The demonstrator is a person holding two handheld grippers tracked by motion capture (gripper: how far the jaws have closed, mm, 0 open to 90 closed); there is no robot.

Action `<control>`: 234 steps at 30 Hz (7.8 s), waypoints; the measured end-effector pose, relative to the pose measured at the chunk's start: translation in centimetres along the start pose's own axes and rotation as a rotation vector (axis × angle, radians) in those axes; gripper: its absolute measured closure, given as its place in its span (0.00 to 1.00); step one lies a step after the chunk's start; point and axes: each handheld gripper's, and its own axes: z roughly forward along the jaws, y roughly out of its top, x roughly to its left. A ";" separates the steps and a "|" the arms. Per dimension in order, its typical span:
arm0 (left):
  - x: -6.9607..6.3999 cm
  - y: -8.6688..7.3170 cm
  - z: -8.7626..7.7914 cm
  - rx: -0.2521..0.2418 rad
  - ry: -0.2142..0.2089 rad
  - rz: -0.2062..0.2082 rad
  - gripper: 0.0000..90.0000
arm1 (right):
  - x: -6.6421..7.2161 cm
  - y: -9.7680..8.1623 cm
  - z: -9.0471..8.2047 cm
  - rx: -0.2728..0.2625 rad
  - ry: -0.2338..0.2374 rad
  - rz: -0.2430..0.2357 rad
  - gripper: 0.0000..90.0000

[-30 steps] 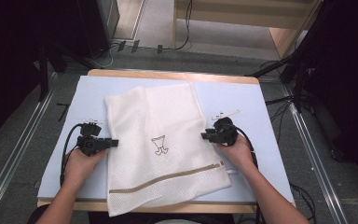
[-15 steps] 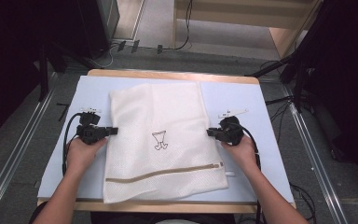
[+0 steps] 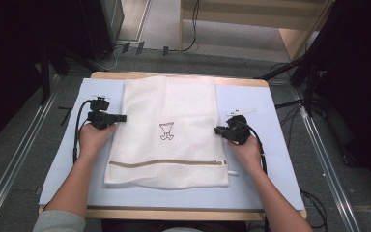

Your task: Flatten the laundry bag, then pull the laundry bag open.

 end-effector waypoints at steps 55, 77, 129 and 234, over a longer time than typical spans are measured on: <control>-7.6 -2.0 -3.6 0.012 -0.126 0.174 0.44 | 1.2 -1.7 -4.9 0.014 0.115 -0.014 0.68; -12.5 -2.1 -1.5 0.049 -0.186 0.275 0.44 | 1.9 -4.5 -5.2 0.078 0.133 -0.012 0.98; -20.2 -2.8 2.8 0.098 -0.297 0.426 0.60 | 2.6 -5.6 -4.2 0.106 0.163 -0.092 1.00; -1.8 -8.5 -8.3 0.196 -0.148 0.095 0.99 | 1.9 -5.9 -4.0 0.084 0.226 -0.149 1.00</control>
